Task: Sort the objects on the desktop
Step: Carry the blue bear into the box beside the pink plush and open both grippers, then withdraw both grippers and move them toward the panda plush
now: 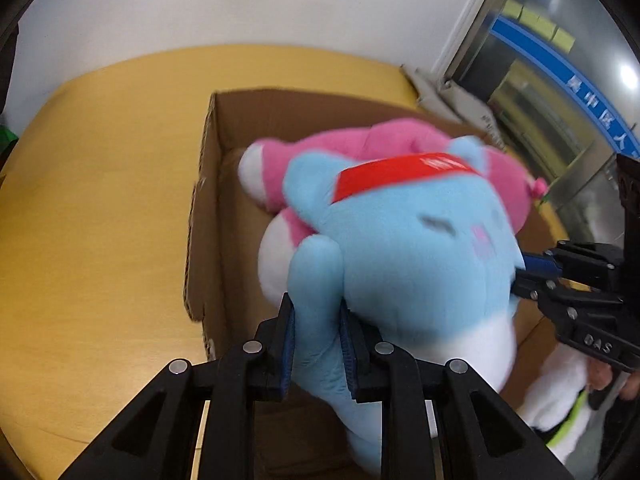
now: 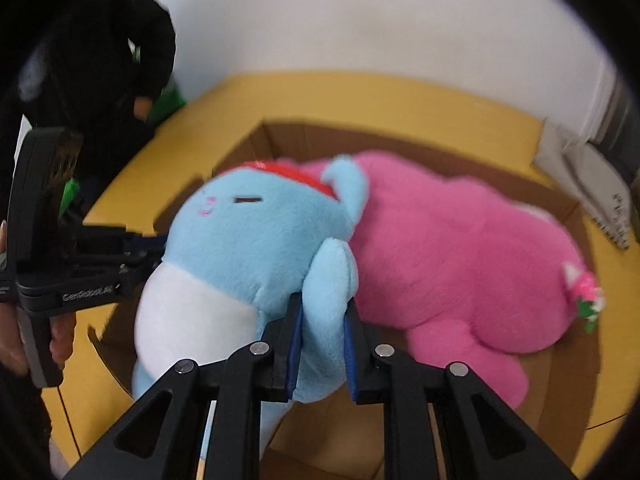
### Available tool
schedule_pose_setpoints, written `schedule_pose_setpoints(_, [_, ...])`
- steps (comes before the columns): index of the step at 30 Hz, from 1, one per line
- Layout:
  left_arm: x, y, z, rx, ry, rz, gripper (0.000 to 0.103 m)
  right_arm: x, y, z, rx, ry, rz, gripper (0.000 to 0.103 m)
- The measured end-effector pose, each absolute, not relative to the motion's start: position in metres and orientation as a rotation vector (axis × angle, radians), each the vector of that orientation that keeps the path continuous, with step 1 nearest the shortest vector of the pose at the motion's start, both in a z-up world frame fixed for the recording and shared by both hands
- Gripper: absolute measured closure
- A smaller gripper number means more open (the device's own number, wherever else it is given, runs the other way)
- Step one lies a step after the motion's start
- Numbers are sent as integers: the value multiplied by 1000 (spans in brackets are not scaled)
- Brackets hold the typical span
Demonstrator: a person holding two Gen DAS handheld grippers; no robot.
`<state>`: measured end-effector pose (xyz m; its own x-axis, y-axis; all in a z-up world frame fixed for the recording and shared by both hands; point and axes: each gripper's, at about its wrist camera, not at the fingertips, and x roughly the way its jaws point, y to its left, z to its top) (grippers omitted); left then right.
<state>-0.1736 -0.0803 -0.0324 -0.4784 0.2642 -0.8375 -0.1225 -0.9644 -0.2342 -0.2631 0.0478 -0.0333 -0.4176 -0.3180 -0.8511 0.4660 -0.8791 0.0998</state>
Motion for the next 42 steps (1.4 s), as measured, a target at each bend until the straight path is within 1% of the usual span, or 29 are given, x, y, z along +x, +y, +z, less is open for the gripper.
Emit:
schedule_pose_setpoints(4, [-162, -87, -30, -1456, -200, 2532, 82, -264, 38, -50, 1405, 256, -2186, 86])
schedule_pose_setpoints(7, [-163, -87, -32, -1502, -141, 2553, 80, -269, 26, -54, 1437, 302, -2132, 85])
schedule_pose_setpoints(9, [-162, -86, -37, -1525, -114, 2563, 79, -271, 16, -56, 1444, 354, -2119, 82])
schedule_pose_setpoints(12, [-160, -80, -36, -1549, -25, 2598, 77, -272, 6, -59, 1453, 409, -2104, 80])
schedule_pose_setpoints(19, [-150, -93, -30, -1529, -108, 2610, 74, -269, 31, -64, 1471, 310, -2027, 80])
schedule_pose_setpoints(21, [-145, -97, -27, -1499, -147, 2619, 72, -268, 36, -69, 1475, 306, -2022, 78])
schedule_pose_setpoints(23, [-133, -100, -18, -1461, -156, 2663, 61, -265, 40, -68, 1459, 325, -2035, 75])
schedule_pose_setpoints(24, [-129, -100, -14, -1445, -163, 2670, 61, -264, 43, -65, 1444, 327, -2053, 71])
schedule_pose_setpoints(25, [-126, -100, -10, -1429, -170, 2676, 59, -262, 47, -58, 1421, 314, -2079, 69])
schedule_pose_setpoints(26, [-119, -101, -6, -1407, -180, 2690, 49, -260, 53, -50, 1390, 289, -2102, 66])
schedule_pose_setpoints(27, [-113, -102, -1, -1384, -190, 2704, 42, -256, 60, -40, 1351, 260, -2124, 59])
schedule_pose_setpoints(28, [-103, -103, 8, -1342, -199, 2736, 32, -251, 67, -30, 1316, 233, -2148, 54])
schedule_pose_setpoints(29, [-93, -104, 15, -1303, -220, 2752, 27, -244, 76, -19, 1277, 210, -2173, 43])
schedule_pose_setpoints(30, [-84, -104, 22, -1264, -241, 2767, 25, -235, 88, -6, 1227, 186, -2201, 32])
schedule_pose_setpoints(32, [-63, -98, 35, -1194, -282, 2795, 15, -211, 111, 19, 1136, 175, -2233, 24])
schedule_pose_setpoints(33, [-52, -94, 42, -1159, -302, 2808, 12, -197, 122, 29, 1089, 190, -2251, 24])
schedule_pose_setpoints(35, [-34, -84, 49, -1114, -334, 2809, 3, -164, 145, 48, 991, 238, -2298, 24])
schedule_pose_setpoints(36, [-23, -76, 51, -1089, -351, 2810, 0, -146, 158, 55, 944, 247, -2320, 24])
schedule_pose_setpoints(38, [5, -65, 50, -1052, -417, 2804, 0, -111, 185, 60, 881, 218, -2353, 24])
schedule_pose_setpoints(40, [31, -54, 44, -1034, -475, 2783, 0, -89, 198, 50, 881, 156, -2360, 24])
schedule_pose_setpoints(42, [51, -39, 36, -1030, -475, 2795, 0, -70, 212, 35, 900, 82, -2369, 24])
